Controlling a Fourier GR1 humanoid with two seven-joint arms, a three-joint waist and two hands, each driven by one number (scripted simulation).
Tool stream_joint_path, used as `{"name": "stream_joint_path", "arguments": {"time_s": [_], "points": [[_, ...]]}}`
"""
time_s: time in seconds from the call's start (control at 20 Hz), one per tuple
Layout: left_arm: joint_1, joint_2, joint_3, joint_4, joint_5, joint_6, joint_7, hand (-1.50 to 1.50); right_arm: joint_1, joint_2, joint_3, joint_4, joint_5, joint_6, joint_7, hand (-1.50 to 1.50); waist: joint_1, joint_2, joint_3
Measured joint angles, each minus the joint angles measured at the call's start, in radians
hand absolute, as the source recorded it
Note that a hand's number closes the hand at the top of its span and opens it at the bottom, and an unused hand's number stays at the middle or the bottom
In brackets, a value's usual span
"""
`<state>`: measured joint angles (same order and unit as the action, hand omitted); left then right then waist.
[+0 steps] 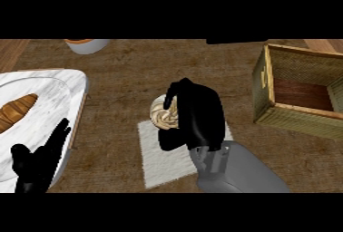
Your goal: Pick the cupcake from the placemat and place it in the basket
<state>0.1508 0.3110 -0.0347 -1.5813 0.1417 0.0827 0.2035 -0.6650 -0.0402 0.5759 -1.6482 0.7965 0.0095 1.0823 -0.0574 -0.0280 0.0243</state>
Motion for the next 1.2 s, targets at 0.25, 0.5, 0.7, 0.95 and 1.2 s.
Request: {"name": "stream_joint_path", "arguments": {"time_s": [0.25,0.5,0.7,0.95,1.2], "points": [[0.008,0.002,0.008,-0.007,0.000,0.000,0.006,0.00,-0.063,0.014,-0.133,-0.182,0.095,-0.041,0.017,1.50,-0.004,-0.002,-0.003],[0.004,-0.003,0.010,-0.007,0.000,-0.004,0.005,0.00,-0.136,-0.007,-0.271,-0.283,0.154,-0.006,0.045,1.50,0.000,0.000,-0.004],[0.005,-0.004,0.012,-0.009,-0.002,-0.008,0.003,0.00,-0.195,-0.052,-0.401,-0.330,0.162,0.046,0.053,1.50,0.001,0.001,-0.006],[-0.006,-0.014,0.005,-0.011,-0.018,0.002,0.012,0.00,-0.273,-0.109,-0.554,-0.322,0.143,0.107,0.049,1.50,0.011,0.005,-0.007],[-0.016,-0.019,0.002,-0.011,-0.027,0.003,0.016,0.00,-0.335,-0.182,-0.691,-0.264,0.092,0.169,0.029,1.50,0.021,0.009,-0.008]]}}
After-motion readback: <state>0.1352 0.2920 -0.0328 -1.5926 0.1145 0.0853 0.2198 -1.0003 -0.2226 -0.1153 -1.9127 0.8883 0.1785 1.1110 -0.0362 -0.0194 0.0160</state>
